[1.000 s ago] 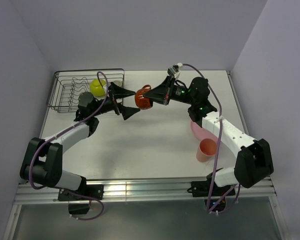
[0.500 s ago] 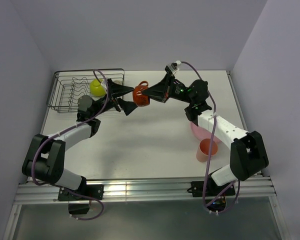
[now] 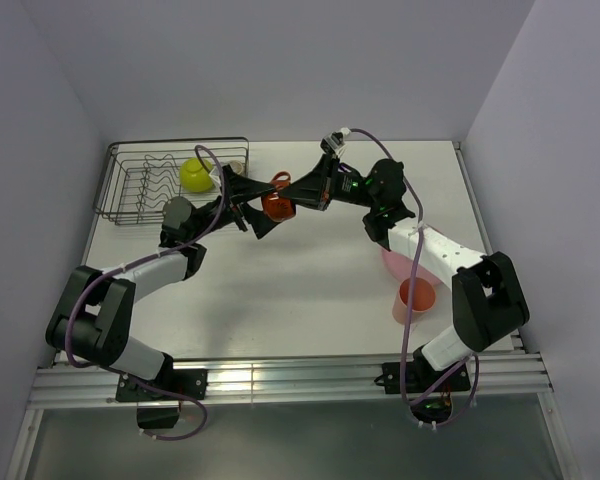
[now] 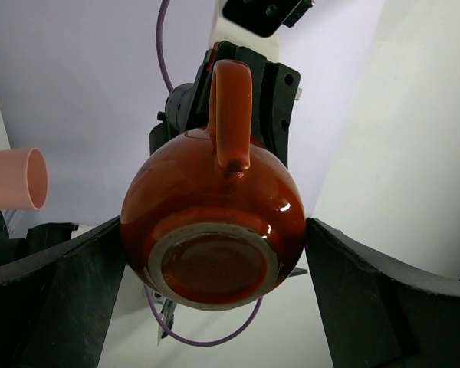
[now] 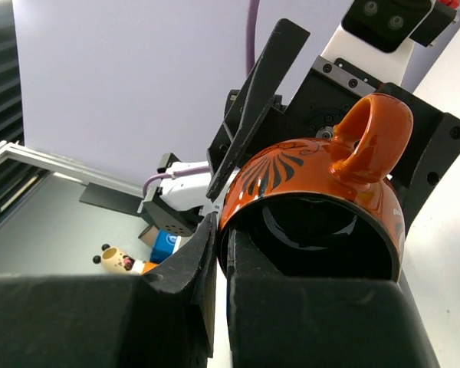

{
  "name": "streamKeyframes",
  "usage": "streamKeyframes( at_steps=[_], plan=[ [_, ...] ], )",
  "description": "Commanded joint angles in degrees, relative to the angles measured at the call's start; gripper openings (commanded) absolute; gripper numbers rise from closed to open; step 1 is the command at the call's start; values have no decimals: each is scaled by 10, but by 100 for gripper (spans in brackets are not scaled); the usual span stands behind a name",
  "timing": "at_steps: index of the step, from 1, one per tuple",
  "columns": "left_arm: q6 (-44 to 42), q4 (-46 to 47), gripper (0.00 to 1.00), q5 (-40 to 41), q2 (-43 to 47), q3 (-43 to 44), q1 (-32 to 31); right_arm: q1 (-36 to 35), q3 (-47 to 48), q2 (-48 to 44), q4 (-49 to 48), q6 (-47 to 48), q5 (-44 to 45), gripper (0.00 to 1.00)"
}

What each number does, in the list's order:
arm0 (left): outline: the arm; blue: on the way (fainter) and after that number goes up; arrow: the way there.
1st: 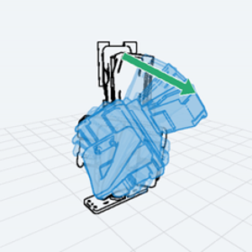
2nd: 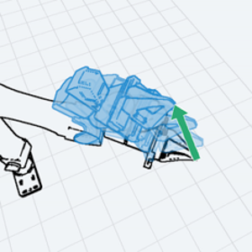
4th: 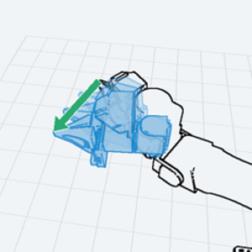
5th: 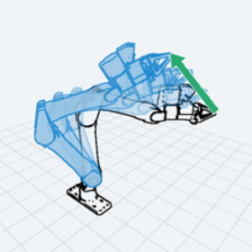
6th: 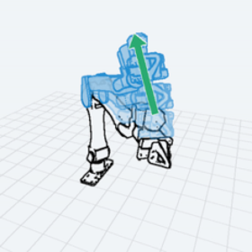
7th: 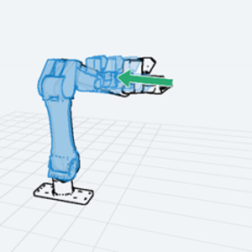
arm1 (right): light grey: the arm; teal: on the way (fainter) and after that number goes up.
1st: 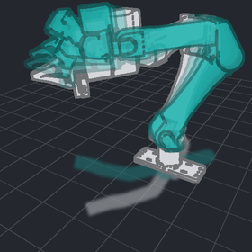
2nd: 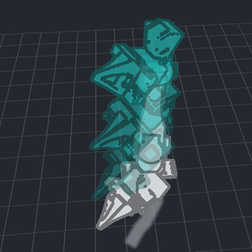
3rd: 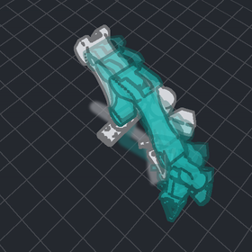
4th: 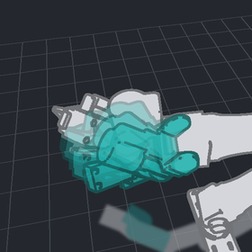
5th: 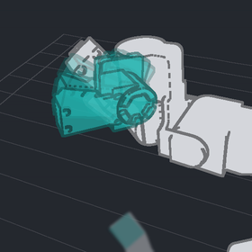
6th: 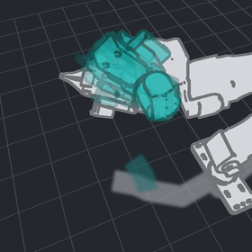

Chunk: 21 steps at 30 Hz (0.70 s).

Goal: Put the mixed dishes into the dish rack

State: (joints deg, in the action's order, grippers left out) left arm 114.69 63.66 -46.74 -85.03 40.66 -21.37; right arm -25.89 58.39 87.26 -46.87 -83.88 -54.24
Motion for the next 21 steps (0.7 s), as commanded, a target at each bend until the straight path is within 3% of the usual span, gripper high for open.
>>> streamKeyframes(
  at_steps=[1,11,14,19,20,21],
  plan=[
    [239,63,99,-12,7,4,-7,-3,1,-2,-15,29,1,0],
    [239,74,96,-10,0,1,-10,-3,3,-9,9,44,4,0],
    [233,80,84,-8,-4,4,-10,-3,6,-10,34,58,4,0],
    [203,71,42,-16,-11,17,-10,-3,23,-19,116,106,5,1],
    [196,67,35,-22,-14,20,-10,-3,29,-20,125,112,7,6],
    [189,63,17,-26,-15,27,-10,-3,32,-22,132,115,7,23]
  ],
)
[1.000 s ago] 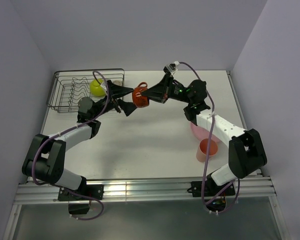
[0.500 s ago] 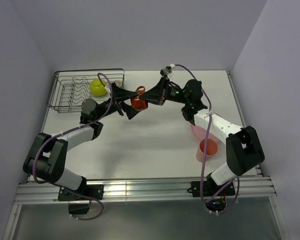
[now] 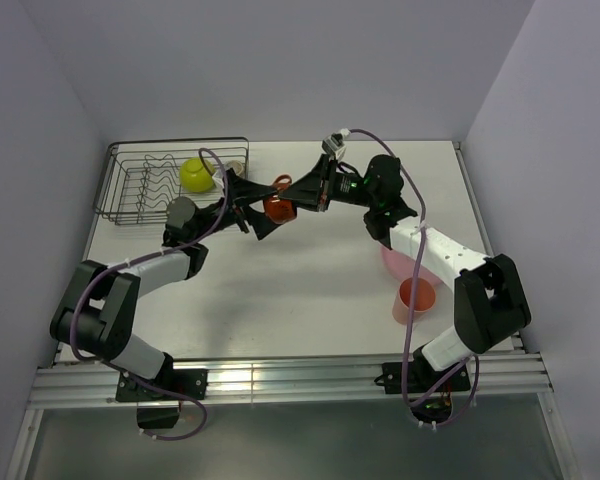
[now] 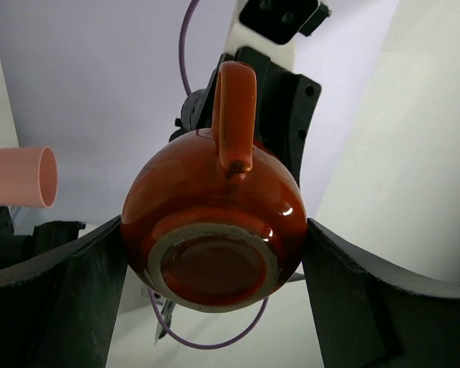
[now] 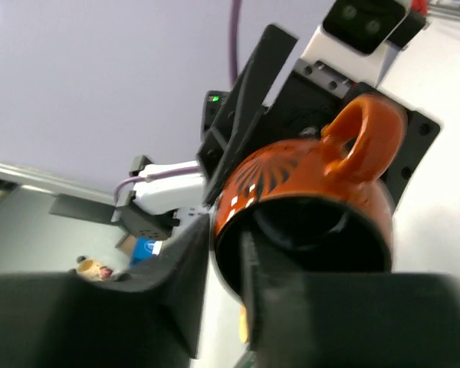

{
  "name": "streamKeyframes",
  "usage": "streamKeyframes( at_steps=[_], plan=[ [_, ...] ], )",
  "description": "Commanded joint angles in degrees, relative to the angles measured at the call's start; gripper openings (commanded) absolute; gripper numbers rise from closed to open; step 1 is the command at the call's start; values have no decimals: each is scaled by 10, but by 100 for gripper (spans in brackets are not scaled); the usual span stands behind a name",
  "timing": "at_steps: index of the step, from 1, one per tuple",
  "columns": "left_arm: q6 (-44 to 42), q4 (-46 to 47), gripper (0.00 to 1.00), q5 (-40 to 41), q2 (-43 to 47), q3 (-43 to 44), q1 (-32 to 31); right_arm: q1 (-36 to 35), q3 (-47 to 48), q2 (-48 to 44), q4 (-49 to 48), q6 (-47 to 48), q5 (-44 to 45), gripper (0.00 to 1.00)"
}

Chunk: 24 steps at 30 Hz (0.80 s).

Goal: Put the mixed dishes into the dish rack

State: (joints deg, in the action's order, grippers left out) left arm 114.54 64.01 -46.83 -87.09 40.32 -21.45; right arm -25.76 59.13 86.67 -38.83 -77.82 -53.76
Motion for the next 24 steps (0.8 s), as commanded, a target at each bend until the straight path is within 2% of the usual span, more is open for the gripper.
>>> streamKeyframes(
  at_steps=[1,2,5,6,7,9,10,12,13,14,15,17,18,19,20,21,22,23,24],
  plan=[
    [174,46,3,-30,3,36,-9,-3,27,-16,66,58,3,35],
    [163,35,0,-37,-2,42,-8,-3,31,-17,67,59,4,40],
    [129,13,0,-57,-11,59,-4,2,37,-20,87,71,8,69],
    [124,9,0,-66,-13,68,-2,4,38,-22,95,74,13,93],
    [111,3,0,-71,-16,71,4,6,40,-26,116,86,15,99],
    [97,-15,0,-84,-22,84,17,18,42,-33,157,107,29,100],
    [70,-28,0,-90,-27,91,35,22,44,-42,210,135,37,100],
    [25,-103,0,-109,-33,125,57,39,47,-56,278,172,60,100],
    [-33,-136,0,-124,-43,141,82,44,50,-73,345,210,86,100],
    [-69,-225,0,-131,-49,158,94,49,52,-82,377,228,101,100],
    [-152,-282,0,-135,-55,200,106,60,54,-89,440,245,112,100],
    [-254,-410,0,-131,-79,256,140,71,63,-113,500,289,151,100],
    [-310,-569,0,-122,-90,329,149,76,65,-120,527,299,162,100],
    [-433,-656,0,-106,-118,376,163,88,73,-134,576,324,181,100],
    [-497,-745,0,-57,-137,423,167,91,80,-140,601,334,192,100],
    [-604,-900,0,-23,-158,528,169,94,88,-144,654,347,203,100],
    [-645,-966,0,12,-206,583,169,98,108,-149,682,372,213,100],
    [-679,-1020,0,70,-231,630,169,98,120,-151,704,384,229,100],
    [-709,-1062,0,91,-246,683,169,98,130,-154,751,405,238,100]
  ],
)
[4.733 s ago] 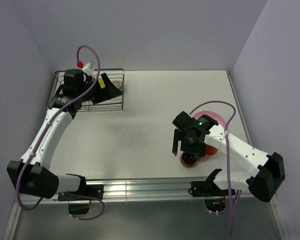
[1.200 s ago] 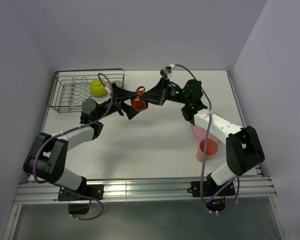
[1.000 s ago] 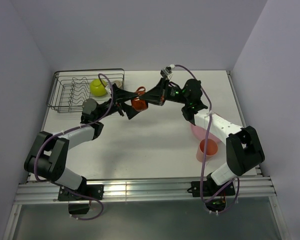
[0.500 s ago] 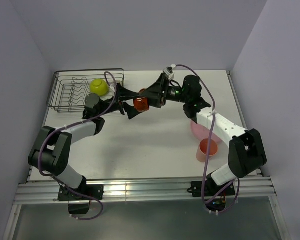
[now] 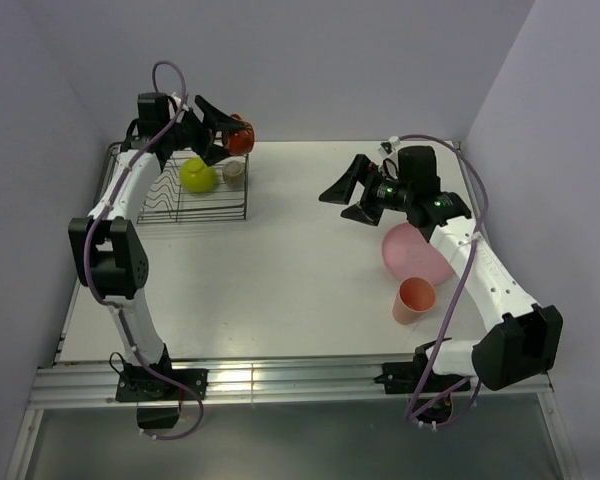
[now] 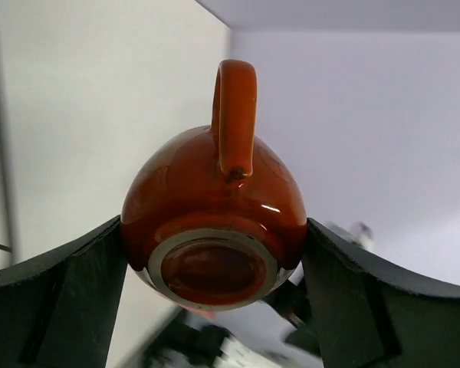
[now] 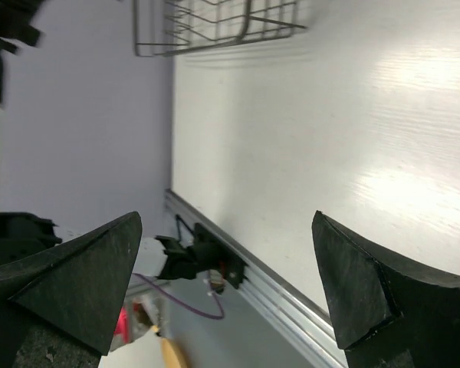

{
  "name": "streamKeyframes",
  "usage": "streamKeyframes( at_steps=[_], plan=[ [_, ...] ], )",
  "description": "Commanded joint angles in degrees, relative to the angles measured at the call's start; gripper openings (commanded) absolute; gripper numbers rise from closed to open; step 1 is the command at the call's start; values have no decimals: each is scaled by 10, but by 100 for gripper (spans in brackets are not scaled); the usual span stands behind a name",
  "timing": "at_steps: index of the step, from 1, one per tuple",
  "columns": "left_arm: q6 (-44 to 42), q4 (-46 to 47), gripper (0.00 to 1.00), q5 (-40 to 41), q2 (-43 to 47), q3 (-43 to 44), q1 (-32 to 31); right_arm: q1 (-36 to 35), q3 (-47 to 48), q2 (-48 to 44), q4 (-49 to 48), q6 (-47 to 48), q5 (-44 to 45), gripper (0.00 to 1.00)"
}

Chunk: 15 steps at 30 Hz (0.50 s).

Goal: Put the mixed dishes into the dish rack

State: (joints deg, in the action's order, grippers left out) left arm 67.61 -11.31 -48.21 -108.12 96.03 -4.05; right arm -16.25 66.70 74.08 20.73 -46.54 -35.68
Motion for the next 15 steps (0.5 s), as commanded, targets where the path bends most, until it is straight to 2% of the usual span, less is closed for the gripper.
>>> streamKeyframes(
  at_steps=[1,4,6,9,15],
  plan=[
    [-246,-318,0,125,-50,133,-2,3,79,-29,179,101,68,100],
    [-296,-393,0,219,-95,190,-3,5,121,-36,250,132,104,100],
    [-324,-411,0,271,-111,210,-3,6,142,-45,288,145,126,100],
    [-340,-409,0,340,-113,196,-3,7,155,-57,324,159,144,100],
    [-359,-390,0,407,-108,160,-5,10,148,-82,357,164,161,100]
  ],
)
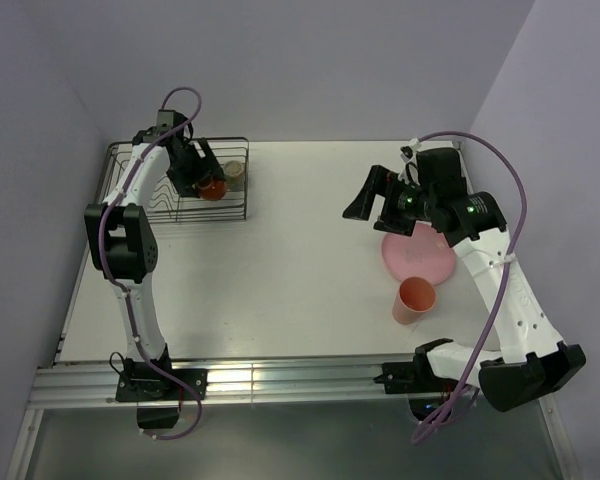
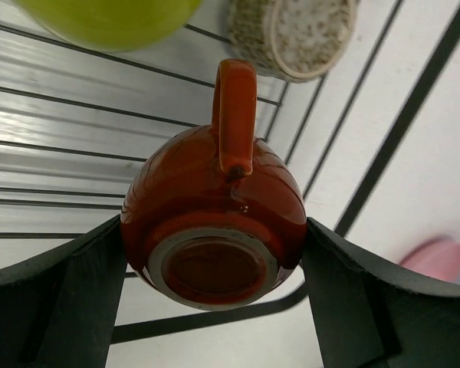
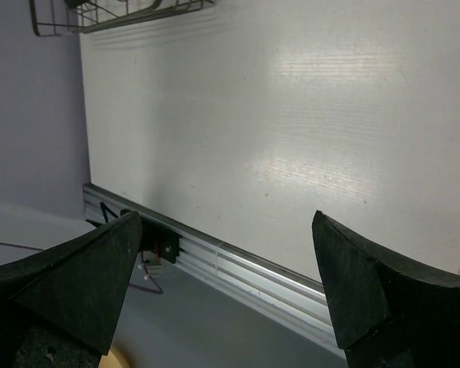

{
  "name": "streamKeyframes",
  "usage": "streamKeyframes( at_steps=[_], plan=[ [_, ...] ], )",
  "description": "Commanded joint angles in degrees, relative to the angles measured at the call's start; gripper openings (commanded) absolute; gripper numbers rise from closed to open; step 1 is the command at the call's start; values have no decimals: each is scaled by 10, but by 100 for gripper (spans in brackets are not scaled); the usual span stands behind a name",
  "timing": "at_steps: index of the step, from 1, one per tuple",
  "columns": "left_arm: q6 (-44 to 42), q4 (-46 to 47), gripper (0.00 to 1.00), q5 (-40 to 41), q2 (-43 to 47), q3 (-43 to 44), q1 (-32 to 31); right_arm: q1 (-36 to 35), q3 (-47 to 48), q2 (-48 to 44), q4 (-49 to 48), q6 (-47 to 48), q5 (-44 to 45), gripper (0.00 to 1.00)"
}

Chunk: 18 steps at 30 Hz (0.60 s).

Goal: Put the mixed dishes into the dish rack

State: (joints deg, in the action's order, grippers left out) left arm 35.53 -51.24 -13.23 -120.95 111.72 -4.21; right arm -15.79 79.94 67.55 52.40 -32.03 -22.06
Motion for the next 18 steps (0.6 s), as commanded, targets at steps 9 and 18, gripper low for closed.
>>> streamKeyframes(
  at_steps=[9,18],
  plan=[
    [-48,19,0,74,-31,15,-9,6,19,-37,69,23,47,100],
    [-45,-10,0,43,-105,59,-33,7,35,-17,167,4,177,100]
  ],
)
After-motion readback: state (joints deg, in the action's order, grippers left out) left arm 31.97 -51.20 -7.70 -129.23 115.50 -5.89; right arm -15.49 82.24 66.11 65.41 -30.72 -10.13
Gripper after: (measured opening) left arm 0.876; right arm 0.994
